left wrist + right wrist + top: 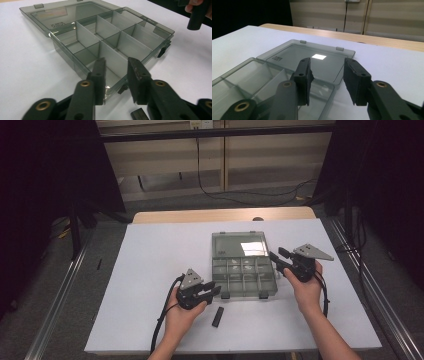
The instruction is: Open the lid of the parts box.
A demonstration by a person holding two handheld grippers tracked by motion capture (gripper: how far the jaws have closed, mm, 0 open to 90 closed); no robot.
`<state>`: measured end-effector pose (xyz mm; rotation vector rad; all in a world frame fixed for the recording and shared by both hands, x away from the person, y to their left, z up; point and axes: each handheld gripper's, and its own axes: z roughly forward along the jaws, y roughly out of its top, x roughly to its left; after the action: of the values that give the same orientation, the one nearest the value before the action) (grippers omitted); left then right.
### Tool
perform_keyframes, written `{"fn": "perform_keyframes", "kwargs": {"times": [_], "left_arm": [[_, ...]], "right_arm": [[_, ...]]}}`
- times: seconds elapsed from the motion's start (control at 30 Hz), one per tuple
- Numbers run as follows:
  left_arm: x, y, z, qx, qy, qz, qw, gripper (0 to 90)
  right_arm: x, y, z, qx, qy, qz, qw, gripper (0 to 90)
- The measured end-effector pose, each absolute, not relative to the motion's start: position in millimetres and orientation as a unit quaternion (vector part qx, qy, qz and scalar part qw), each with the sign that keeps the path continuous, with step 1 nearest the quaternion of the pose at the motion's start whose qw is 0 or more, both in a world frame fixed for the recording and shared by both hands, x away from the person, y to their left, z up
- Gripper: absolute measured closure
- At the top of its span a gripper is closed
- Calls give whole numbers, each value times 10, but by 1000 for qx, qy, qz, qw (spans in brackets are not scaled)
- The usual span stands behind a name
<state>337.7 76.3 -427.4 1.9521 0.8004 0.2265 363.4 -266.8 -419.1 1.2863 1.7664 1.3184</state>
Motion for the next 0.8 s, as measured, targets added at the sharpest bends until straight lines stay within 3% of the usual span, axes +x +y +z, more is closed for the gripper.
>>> {"fn": "perform_keyframes", "kwargs": {"times": [0.2,0.3,0.6,0.8], "left_arm": [[3376,814,-4245,796,333,98,496,566],[3363,835,-4231,797,332,94,496,519],[3347,851,-4213,791,346,91,497,302],[3331,865,-4195,790,351,86,496,196]], "right_arm": [[3464,-2720,-4220,476,664,497,291,472],[3394,-2754,-4228,473,664,498,295,374],[3230,-2844,-4224,466,656,510,303,178],[3137,-2891,-4240,463,649,526,296,148]]}}
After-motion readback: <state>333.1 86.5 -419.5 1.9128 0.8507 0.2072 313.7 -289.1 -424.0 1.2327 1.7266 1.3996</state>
